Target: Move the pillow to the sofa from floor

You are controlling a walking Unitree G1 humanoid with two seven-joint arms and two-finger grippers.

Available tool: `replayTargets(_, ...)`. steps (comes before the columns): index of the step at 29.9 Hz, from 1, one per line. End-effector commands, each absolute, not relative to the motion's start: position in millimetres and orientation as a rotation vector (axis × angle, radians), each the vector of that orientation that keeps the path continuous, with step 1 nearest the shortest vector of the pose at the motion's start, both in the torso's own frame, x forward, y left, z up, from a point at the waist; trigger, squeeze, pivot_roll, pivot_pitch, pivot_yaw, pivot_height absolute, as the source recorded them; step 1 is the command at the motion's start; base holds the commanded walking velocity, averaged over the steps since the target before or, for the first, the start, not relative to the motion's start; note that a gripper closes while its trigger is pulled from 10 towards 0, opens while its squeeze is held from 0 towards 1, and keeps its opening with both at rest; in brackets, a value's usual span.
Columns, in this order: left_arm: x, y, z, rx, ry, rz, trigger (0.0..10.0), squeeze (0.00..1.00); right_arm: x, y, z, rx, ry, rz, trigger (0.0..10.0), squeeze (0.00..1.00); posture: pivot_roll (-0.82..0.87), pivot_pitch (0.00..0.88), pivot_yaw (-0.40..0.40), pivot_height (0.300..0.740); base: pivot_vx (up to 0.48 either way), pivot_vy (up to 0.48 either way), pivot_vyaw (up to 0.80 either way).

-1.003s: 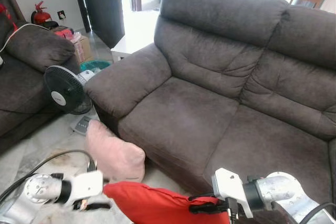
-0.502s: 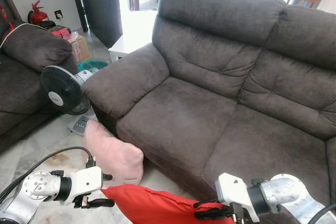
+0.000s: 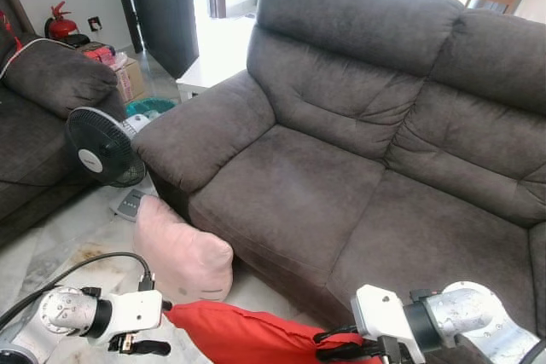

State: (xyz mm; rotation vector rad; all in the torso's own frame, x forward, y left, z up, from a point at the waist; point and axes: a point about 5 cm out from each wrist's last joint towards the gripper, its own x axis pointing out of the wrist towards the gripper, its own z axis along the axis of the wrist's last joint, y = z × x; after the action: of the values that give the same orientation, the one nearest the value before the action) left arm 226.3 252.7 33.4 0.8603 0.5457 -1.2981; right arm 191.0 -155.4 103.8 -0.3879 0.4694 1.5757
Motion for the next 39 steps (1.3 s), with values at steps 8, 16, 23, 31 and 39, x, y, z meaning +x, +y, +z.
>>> replayTargets(8, 230.8, 250.5, 26.3, 0.949, 0.503, -1.260, 10.0, 0.00, 193.3, -141.0, 138.1, -0.406, 0.289, 1.650, 10.0, 0.00, 0.09, 0.000, -0.050, 0.740, 0.000, 0.000, 0.00)
replayTargets(16, 236.5, 246.4, 28.1, 0.949, 0.432, -1.209, 10.0, 0.00, 191.7, -140.4, 140.6, -0.394, 0.278, 1.657, 10.0, 0.00, 0.09, 0.000, -0.049, 0.740, 0.000, 0.000, 0.00)
replayTargets(23, 232.7, 241.1, 21.6, 0.936, 0.434, -1.238, 10.0, 0.00, 192.7, -136.3, 150.6, -0.397, 0.239, 1.676, 10.0, 0.00, 0.09, 0.000, -0.047, 0.740, 0.000, 0.000, 0.00)
replayTargets(31, 230.0, 241.3, 16.0, 0.928, 0.455, -1.237, 10.0, 0.00, 190.6, -135.1, 158.7, -0.402, 0.210, 1.685, 10.0, 0.00, 0.08, 0.000, -0.046, 0.740, 0.000, 0.000, 0.00)
replayTargets(39, 230.3, 244.0, 12.8, 0.975, 0.445, -1.184, 10.0, 0.00, 189.7, -136.4, 160.4, -0.410, 0.214, 1.686, 10.0, 0.00, 0.08, 0.000, -0.051, 0.740, 0.000, 0.000, 0.00)
